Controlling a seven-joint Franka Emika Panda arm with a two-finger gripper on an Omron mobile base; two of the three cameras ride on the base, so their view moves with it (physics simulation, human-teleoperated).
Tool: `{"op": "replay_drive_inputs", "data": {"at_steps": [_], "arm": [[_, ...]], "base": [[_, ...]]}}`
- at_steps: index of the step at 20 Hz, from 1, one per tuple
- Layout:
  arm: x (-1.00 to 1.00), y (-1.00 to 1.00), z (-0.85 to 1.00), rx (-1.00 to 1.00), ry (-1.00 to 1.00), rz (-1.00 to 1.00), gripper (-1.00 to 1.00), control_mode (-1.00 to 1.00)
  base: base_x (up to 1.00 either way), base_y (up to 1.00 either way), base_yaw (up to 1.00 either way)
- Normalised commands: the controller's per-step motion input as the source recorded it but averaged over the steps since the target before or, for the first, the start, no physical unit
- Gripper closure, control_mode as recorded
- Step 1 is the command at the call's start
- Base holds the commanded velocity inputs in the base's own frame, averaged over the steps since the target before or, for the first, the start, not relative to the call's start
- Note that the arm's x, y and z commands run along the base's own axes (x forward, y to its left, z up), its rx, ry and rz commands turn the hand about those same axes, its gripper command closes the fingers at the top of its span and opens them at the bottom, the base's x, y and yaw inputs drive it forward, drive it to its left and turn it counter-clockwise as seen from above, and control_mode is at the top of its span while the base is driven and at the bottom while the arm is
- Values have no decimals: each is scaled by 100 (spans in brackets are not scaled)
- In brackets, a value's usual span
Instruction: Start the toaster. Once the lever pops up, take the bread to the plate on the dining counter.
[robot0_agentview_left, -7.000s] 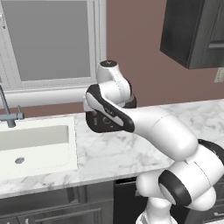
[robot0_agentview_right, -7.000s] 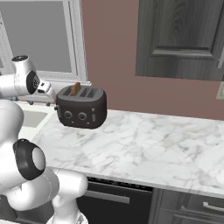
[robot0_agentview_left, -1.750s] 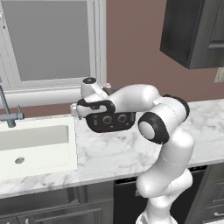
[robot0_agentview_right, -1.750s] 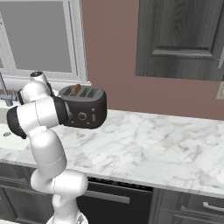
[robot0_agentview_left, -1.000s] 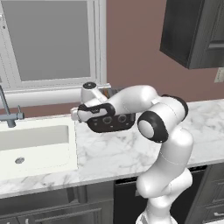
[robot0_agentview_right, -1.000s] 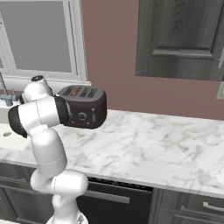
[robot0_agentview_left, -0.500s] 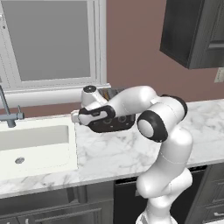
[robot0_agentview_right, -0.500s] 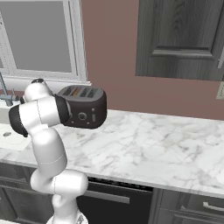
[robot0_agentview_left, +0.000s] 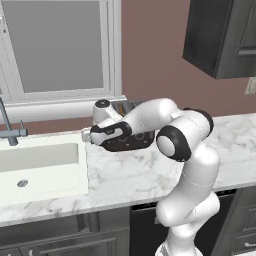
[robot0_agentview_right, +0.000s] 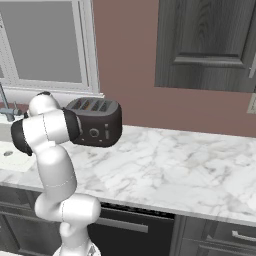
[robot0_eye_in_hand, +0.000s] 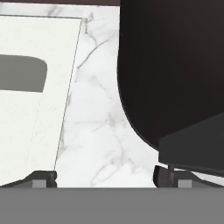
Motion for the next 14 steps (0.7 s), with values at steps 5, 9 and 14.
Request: {"op": "replay_drive_inputs", "data": {"at_steps": [5,9,14], "arm": [[0,0,0,0,0,0,-100,-100],[0,0,1,0,-2,0,-100,-100],[-11,-2,14,0,-4,0,-100,-100]], "base": [[0,0,0],[0,0,0],[0,0,0]]}}
